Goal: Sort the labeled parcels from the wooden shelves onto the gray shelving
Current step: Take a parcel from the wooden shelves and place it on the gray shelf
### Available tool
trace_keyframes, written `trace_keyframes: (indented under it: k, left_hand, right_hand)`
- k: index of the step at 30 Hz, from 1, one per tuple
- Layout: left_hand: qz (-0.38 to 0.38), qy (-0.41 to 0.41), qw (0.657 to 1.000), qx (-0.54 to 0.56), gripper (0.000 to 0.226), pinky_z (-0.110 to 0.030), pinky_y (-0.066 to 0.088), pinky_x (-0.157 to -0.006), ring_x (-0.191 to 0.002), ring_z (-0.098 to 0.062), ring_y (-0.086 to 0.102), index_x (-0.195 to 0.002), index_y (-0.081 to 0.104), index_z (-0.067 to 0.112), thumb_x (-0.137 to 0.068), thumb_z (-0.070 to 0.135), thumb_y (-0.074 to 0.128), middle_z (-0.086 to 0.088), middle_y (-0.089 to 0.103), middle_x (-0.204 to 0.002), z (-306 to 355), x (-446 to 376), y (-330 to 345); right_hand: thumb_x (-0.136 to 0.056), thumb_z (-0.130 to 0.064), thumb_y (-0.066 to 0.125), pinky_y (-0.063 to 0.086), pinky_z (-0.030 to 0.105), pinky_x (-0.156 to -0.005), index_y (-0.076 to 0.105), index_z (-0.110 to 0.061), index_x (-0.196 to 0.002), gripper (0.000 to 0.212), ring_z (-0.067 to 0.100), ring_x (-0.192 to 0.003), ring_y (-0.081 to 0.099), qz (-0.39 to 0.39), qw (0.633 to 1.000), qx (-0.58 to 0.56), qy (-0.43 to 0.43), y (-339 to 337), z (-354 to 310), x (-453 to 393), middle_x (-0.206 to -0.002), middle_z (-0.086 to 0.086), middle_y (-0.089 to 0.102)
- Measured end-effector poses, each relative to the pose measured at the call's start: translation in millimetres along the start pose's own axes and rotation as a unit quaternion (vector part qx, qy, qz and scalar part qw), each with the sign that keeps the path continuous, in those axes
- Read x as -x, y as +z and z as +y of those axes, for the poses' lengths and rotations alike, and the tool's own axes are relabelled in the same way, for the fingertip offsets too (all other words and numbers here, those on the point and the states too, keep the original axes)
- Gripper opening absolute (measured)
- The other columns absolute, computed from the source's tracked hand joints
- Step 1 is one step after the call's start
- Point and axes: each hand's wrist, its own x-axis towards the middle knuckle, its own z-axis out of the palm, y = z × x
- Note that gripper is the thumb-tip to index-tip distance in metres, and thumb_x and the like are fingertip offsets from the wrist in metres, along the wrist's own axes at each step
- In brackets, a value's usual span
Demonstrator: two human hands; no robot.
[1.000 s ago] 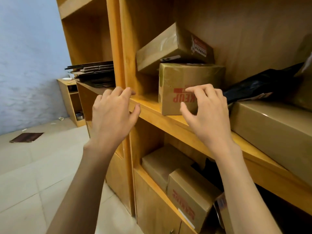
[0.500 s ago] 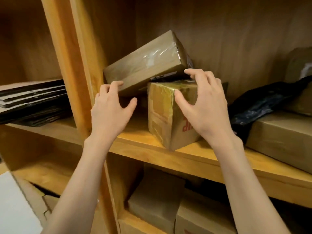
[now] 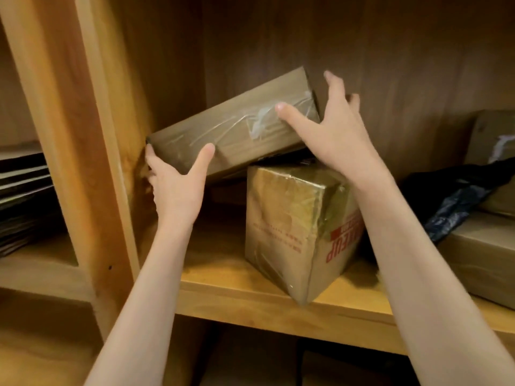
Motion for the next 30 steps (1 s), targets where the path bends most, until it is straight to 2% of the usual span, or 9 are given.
trace_keyframes:
  k: [2, 5, 7, 9, 14, 18, 24, 27, 30]
  left_hand:
    - [0.011, -0.004, 0.999, 0.044, 0.098, -0.036, 0.024, -0.112, -0.142, -0.021, 0.023, -0.151, 0.006, 0.028, -0.079, 0.058, 0.066, 0.001, 0.015, -0.158, -0.2, -7.9, 3.1]
    - [0.026, -0.004, 0.995, 0.101, 0.095, -0.027, 0.027, -0.106, -0.137, -0.017, 0.029, -0.147, 0.009, 0.029, -0.078, 0.053, 0.07, 0.001, 0.019, -0.154, -1.3, -14.9, 9.1]
    - [0.03, 0.001, 0.991, 0.128, 0.097, -0.032, 0.029, -0.112, -0.136, -0.016, 0.029, -0.146, 0.009, 0.03, -0.076, 0.054, 0.072, 0.0, 0.019, -0.154, -5.1, -16.8, 12.8]
    - [0.036, 0.009, 0.99, 0.137, 0.098, -0.039, 0.029, -0.114, -0.137, -0.017, 0.028, -0.146, 0.009, 0.032, -0.075, 0.056, 0.072, 0.001, 0.018, -0.154, -7.9, -17.4, 15.4]
    - [0.032, 0.056, 0.988, 0.142, 0.1, -0.042, 0.023, -0.117, -0.144, -0.016, 0.016, -0.151, 0.004, 0.033, -0.078, 0.054, 0.07, 0.005, 0.009, -0.158, -1.2, -14.0, 17.7]
    - [0.035, 0.096, 0.984, 0.149, 0.103, -0.039, 0.027, -0.116, -0.141, -0.013, 0.02, -0.151, 0.006, 0.031, -0.073, 0.058, 0.069, 0.004, 0.011, -0.157, 10.3, -6.8, 13.3]
    - [0.014, 0.124, 0.979, 0.16, 0.103, -0.037, 0.035, -0.112, -0.137, -0.013, 0.027, -0.149, 0.01, 0.031, -0.069, 0.059, 0.069, 0.004, 0.018, -0.153, 22.1, 13.3, -6.2]
    - [0.015, 0.154, 0.975, 0.162, 0.101, -0.037, 0.032, -0.114, -0.14, -0.014, 0.024, -0.149, 0.01, 0.028, -0.072, 0.06, 0.068, 0.004, 0.02, -0.153, 24.7, 27.2, -22.2]
    - [0.017, 0.178, 0.97, 0.165, 0.099, -0.02, 0.031, -0.112, -0.136, -0.008, 0.027, -0.149, 0.01, 0.023, -0.076, 0.056, 0.068, 0.005, 0.022, -0.151, 25.7, 45.3, -40.5]
  right_hand:
    - [-0.079, -0.067, 0.059, 0.023, 0.051, -0.113, 0.002, -0.03, -0.153, 0.1, 0.032, -0.145, 0.015, -0.034, 0.999, -0.022, 0.028, 2.4, 1.4, -17.6, -0.16, 0.011, 0.008]
    - [-0.07, -0.072, 0.065, 0.031, 0.049, -0.112, 0.012, -0.03, -0.153, 0.107, 0.024, -0.14, 0.03, -0.052, 0.996, -0.072, 0.018, 8.4, 6.7, -35.3, -0.155, 0.003, 0.03]
    - [-0.07, -0.068, 0.068, 0.037, 0.046, -0.109, 0.024, -0.03, -0.15, 0.099, 0.019, -0.134, 0.039, -0.047, 0.995, -0.083, -0.002, 10.9, 11.3, -39.7, -0.145, -0.005, 0.043]
    - [-0.071, -0.064, 0.07, 0.04, 0.044, -0.107, 0.03, -0.03, -0.147, 0.092, 0.016, -0.129, 0.043, -0.04, 0.995, -0.094, -0.018, 11.9, 15.3, -39.4, -0.14, -0.008, 0.047]
    - [-0.075, -0.054, 0.073, 0.043, 0.036, -0.104, 0.029, -0.031, -0.145, 0.086, 0.01, -0.122, 0.048, -0.006, 0.99, -0.128, -0.054, 2.6, 15.9, -29.4, -0.134, -0.01, 0.048]
    - [-0.077, -0.053, 0.072, 0.044, 0.038, -0.104, 0.029, -0.034, -0.142, 0.081, 0.009, -0.122, 0.047, 0.016, 0.988, -0.137, -0.074, -11.0, 11.1, -16.1, -0.132, -0.012, 0.047]
    - [-0.079, -0.049, 0.072, 0.047, 0.033, -0.101, 0.031, -0.035, -0.141, 0.075, 0.004, -0.119, 0.05, 0.058, 0.983, -0.157, -0.081, -23.5, 5.9, 22.7, -0.131, -0.012, 0.048]
    - [-0.08, -0.049, 0.071, 0.048, 0.032, -0.099, 0.031, -0.039, -0.14, 0.074, 0.004, -0.119, 0.049, 0.088, 0.979, -0.16, -0.087, -26.5, -3.0, 48.6, -0.133, -0.01, 0.047]
    - [-0.081, -0.044, 0.072, 0.049, 0.02, -0.093, 0.03, -0.041, -0.14, 0.073, -0.003, -0.115, 0.05, 0.107, 0.975, -0.174, -0.091, -31.7, -13.6, 78.4, -0.132, -0.013, 0.045]
